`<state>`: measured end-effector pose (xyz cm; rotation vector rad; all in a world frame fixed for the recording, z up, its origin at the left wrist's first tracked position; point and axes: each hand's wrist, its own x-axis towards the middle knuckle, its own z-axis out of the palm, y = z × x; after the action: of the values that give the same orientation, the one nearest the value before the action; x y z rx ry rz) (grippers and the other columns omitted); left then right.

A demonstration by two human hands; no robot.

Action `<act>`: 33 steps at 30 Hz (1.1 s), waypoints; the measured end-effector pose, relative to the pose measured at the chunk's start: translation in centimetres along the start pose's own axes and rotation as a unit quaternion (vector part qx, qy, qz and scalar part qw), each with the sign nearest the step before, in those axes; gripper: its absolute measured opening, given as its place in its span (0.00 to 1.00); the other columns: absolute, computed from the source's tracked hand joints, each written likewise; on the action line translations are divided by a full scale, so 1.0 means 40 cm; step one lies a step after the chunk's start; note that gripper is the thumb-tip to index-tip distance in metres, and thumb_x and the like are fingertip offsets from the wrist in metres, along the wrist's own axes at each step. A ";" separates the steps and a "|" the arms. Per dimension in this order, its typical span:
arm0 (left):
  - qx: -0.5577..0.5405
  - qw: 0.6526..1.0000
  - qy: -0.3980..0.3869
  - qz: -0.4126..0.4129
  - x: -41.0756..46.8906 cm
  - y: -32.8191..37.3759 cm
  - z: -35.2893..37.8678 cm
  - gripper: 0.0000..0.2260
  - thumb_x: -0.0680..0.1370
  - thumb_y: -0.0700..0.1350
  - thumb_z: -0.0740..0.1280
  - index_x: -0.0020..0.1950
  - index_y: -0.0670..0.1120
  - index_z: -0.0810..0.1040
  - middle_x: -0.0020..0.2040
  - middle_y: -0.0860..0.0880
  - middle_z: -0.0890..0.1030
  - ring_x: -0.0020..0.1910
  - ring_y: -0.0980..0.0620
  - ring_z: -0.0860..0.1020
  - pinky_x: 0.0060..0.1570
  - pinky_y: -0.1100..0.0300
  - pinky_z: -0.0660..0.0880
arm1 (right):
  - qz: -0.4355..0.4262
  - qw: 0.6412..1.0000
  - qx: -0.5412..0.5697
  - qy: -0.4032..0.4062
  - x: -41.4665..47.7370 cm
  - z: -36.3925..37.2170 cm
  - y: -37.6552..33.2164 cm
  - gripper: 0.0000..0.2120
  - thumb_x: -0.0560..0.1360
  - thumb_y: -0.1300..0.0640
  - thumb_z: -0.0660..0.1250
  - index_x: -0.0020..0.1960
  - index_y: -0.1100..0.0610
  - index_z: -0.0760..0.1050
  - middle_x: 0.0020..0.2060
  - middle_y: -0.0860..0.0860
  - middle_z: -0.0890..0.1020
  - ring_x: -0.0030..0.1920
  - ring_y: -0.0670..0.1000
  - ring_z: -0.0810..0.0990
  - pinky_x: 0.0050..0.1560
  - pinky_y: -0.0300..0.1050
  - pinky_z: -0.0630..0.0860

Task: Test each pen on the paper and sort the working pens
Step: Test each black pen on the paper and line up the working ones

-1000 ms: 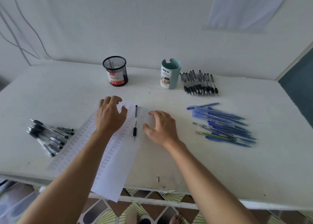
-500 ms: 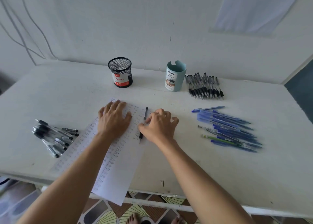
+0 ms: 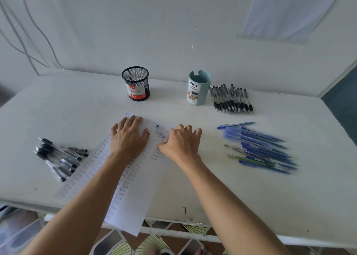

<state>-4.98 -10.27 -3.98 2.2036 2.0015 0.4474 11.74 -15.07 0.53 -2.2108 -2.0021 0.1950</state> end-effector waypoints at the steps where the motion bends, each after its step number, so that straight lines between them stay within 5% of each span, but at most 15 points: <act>1: 0.002 1.000 -0.002 0.001 0.000 0.000 -0.001 0.22 0.81 0.57 0.57 0.73 0.51 0.68 0.75 0.52 0.68 0.76 0.48 0.61 0.76 0.46 0.54 | 0.005 1.000 0.001 -0.010 0.004 -0.005 0.006 0.14 0.72 0.44 0.63 0.50 0.51 0.80 0.51 0.49 0.78 0.56 0.54 0.73 0.56 0.54 0.60; 5: 0.004 1.000 -0.014 0.003 0.004 -0.006 0.002 0.22 0.80 0.57 0.55 0.73 0.51 0.67 0.76 0.52 0.67 0.77 0.48 0.60 0.76 0.44 0.55 | 0.064 0.994 0.089 -0.006 0.021 -0.033 0.064 0.12 0.73 0.45 0.63 0.50 0.51 0.77 0.48 0.49 0.83 0.51 0.54 0.79 0.53 0.50 0.63; 9: -0.015 1.000 -0.020 -0.006 0.009 0.004 0.002 0.22 0.81 0.56 0.57 0.74 0.51 0.67 0.77 0.52 0.66 0.78 0.47 0.58 0.77 0.43 0.52 | 0.124 0.966 0.216 0.075 0.049 -0.059 0.159 0.06 0.75 0.48 0.66 0.48 0.50 0.75 0.43 0.48 0.84 0.40 0.51 0.81 0.44 0.46 0.78; 15: -0.016 0.999 -0.037 0.003 0.034 0.064 0.016 0.25 0.82 0.57 0.57 0.77 0.50 0.64 0.79 0.51 0.63 0.79 0.47 0.55 0.78 0.45 0.50 | 0.206 0.910 0.303 0.194 0.117 -0.090 0.280 0.06 0.75 0.57 0.66 0.50 0.57 0.79 0.44 0.52 0.84 0.43 0.54 0.80 0.40 0.44 0.71; 24: -0.007 1.000 -0.023 0.009 0.051 0.080 0.033 0.26 0.76 0.60 0.52 0.71 0.51 0.68 0.75 0.51 0.68 0.76 0.47 0.60 0.75 0.44 0.54 | 0.222 0.919 0.214 0.245 0.251 -0.119 0.402 0.12 0.79 0.65 0.61 0.60 0.63 0.80 0.56 0.60 0.82 0.59 0.60 0.78 0.54 0.50 0.74; 33: -0.020 1.000 0.000 0.003 0.049 0.086 0.029 0.22 0.79 0.57 0.59 0.71 0.51 0.70 0.74 0.52 0.69 0.76 0.48 0.61 0.75 0.45 0.53 | 0.261 0.941 0.122 0.176 0.295 -0.089 0.428 0.16 0.80 0.52 0.63 0.66 0.55 0.77 0.60 0.57 0.80 0.63 0.60 0.73 0.58 0.52 0.70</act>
<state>-1.19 -8.62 -3.82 2.1874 1.9676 0.4839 30.33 -5.09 0.68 -2.3549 -1.1225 0.0884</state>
